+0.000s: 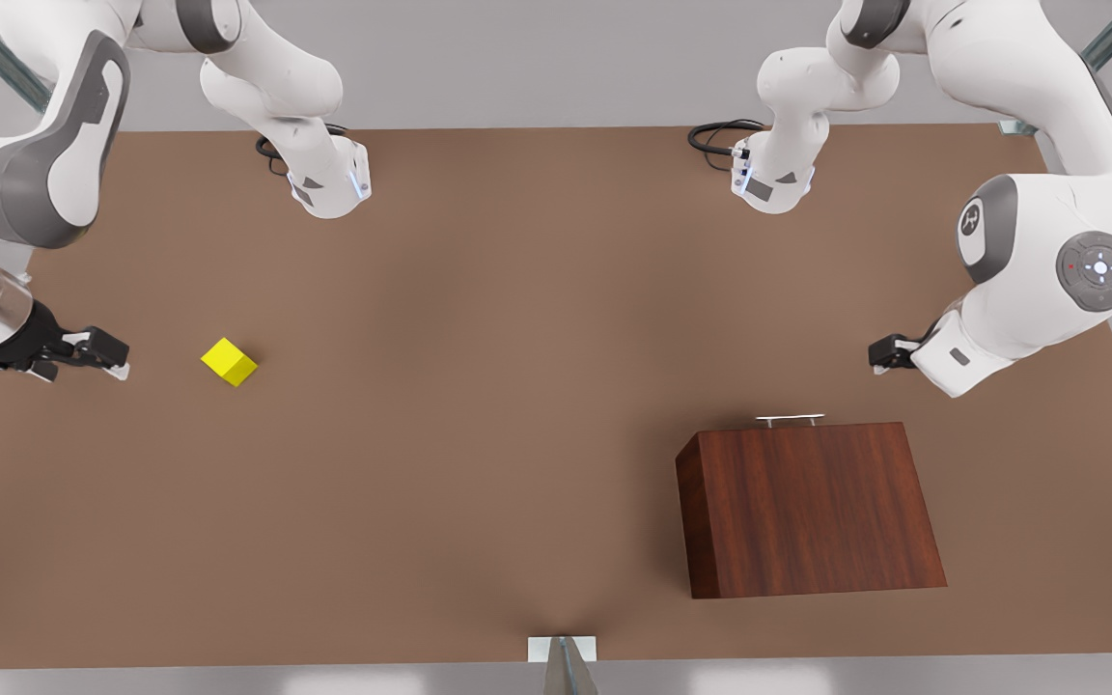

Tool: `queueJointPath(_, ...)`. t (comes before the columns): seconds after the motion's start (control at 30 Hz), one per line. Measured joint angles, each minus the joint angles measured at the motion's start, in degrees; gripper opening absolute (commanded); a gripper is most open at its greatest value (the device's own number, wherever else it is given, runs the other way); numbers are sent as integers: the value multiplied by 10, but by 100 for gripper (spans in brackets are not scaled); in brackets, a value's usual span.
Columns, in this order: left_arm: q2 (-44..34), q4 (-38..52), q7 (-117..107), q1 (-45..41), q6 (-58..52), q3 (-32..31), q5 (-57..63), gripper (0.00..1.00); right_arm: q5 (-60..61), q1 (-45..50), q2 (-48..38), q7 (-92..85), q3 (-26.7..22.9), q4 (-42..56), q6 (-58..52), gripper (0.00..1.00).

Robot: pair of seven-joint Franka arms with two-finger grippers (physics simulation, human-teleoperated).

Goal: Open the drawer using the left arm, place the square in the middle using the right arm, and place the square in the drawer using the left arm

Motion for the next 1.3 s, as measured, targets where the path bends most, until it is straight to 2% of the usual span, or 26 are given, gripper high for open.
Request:
queueJointPath(0.1, -12, -28, -129, -1, 25, -1, 1, 100, 5, 6, 10, 3, -1, -2, -5, 100)
queueJointPath(0.23, -141, -259, -335, -2, 199, -2, -9, 100, 7, 24, 3, -20, 2, -79, 23, 100)
queueJointPath(0.3, -183, -368, -464, 4, 317, -8, -22, 100, 5, 29, -45, -73, 10, -186, 94, 100)
queueJointPath(0.33, -196, -418, -529, 12, 380, -19, -26, 100, 5, 29, -90, -115, 11, -275, 172, 100)
queueJointPath(0.4, -195, -474, -630, -2, 466, -33, -32, 100, 8, 32, -104, -159, 11, -338, 197, 100)
queueJointPath(0.47, -192, -510, -691, -23, 529, -34, -36, 100, 8, 37, -132, -277, 8, -440, 306, 100)
queueJointPath(0.57, -184, -518, -744, 2, 555, -34, -52, 100, 9, 24, -100, -404, 0, -468, 323, 100)
queueJointPath(0.6, -176, -520, -760, 11, 569, -34, -55, 100, 9, 17, -100, -463, -9, -503, 375, 100)
queueJointPath(0.73, -157, -520, -799, 41, 595, -46, -64, 100, 49, 7, -31, -648, -81, -513, 427, 100)
queueJointPath(0.9, -148, -520, -835, 58, 598, -65, -67, 100, 94, -3, 12, -654, -119, -528, 487, 100)
queueJointPath(1.13, -131, -528, -846, -40, 633, -73, -68, 100, 94, -3, -11, -669, -121, -604, 527, 100)
queueJointPath(1.3, -109, -528, -879, 3, 664, -74, -69, 100, 94, -10, -11, -683, -121, -643, 568, 100)
